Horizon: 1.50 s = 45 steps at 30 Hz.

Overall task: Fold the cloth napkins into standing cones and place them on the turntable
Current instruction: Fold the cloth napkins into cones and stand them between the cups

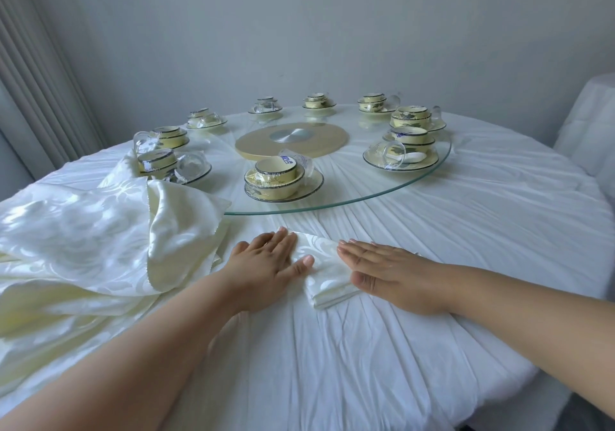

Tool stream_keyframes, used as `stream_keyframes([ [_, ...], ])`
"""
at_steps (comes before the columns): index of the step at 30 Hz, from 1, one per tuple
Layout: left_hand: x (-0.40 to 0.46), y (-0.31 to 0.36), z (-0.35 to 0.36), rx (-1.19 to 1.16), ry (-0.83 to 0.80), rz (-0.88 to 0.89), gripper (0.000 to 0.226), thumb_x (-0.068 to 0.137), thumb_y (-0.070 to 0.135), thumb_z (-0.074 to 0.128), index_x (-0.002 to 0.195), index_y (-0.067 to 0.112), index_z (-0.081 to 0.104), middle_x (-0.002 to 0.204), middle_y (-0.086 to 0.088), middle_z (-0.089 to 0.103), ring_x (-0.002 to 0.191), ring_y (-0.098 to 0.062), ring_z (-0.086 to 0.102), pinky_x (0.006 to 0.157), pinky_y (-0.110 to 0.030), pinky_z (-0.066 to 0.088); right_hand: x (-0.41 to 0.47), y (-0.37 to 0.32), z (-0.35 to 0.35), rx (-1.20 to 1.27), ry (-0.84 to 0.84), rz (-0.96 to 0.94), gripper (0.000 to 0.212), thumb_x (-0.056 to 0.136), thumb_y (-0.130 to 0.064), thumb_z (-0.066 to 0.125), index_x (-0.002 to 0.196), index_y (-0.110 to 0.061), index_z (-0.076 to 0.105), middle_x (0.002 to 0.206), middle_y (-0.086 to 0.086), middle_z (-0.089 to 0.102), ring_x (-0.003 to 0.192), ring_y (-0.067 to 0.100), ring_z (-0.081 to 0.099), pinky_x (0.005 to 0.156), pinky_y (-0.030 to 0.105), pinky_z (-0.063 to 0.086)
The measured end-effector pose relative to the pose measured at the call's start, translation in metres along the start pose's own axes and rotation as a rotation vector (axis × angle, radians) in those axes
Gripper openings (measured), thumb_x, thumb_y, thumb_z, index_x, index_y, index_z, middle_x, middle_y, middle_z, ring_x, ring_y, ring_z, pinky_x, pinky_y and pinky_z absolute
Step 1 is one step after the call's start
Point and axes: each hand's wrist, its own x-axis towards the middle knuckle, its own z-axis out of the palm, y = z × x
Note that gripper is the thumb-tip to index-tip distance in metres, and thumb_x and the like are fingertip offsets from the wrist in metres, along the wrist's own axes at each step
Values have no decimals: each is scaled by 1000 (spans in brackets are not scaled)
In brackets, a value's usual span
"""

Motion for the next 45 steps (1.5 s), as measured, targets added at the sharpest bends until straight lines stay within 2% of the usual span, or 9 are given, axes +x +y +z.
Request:
stream_keyframes([
  [6,-9,-1,-26,-193,314,339,64,79,43,24,133,29,55,144,9,47,138,-8,30,109,-27,21,2,3,2,7,10,-9,103,61,-81,-13,151,-31,-8,154,-23,-18,136,-11,-24,111,16,-14],
  [9,-15,-3,-31,-349,66,465,61,62,23,45,120,25,67,129,12,60,126,3,45,114,-23,23,2,4,3,6,12,-3,99,64,-78,-10,151,-31,-8,153,-24,-18,136,-12,-23,111,15,-14],
  [16,-11,-5,-30,-365,-75,371,61,65,19,48,120,39,63,129,21,58,126,13,40,119,-22,11,4,-3,-2,13,156,-57,86,80,-74,12,151,-27,25,157,-18,16,143,-5,1,114,15,-3],
  [23,-7,-12,-24,-392,-61,323,54,68,31,46,117,43,65,114,28,64,119,-1,53,115,-33,26,26,-23,8,-1,438,-242,40,78,-53,70,109,-28,67,101,-13,58,99,4,48,85,24,40],
  [28,-5,-10,-28,-544,-82,288,60,57,36,46,112,30,70,111,15,68,111,-3,58,106,-28,39,37,-22,4,153,561,-223,30,85,-44,61,86,-14,69,84,-4,60,80,13,55,69,32,43],
  [32,3,-8,-29,-551,15,294,24,75,23,68,98,24,72,96,8,71,94,-9,63,90,-27,47,42,-16,-13,528,633,-110,43,85,-45,62,74,-4,63,67,8,52,61,10,46,58,31,35],
  [38,21,-2,-25,-571,295,186,25,87,38,61,75,16,61,67,4,58,63,-7,47,64,-24,39,39,-16,-27,933,701,-33,28,89,-36,64,82,-9,64,56,-15,49,53,0,42,55,15,34],
  [41,25,1,-27,-615,353,173,31,90,26,65,63,17,50,54,11,42,54,-5,33,53,-20,28,34,-9,-28,676,607,-15,47,72,-56,70,91,-15,59,72,0,52,66,8,47,62,27,36],
  [45,31,5,-31,-657,400,123,27,85,25,70,65,20,54,55,12,45,51,-3,37,48,-16,29,30,0,-32,542,679,45,41,80,-31,75,71,3,53,59,-2,41,54,9,34,54,29,27],
])
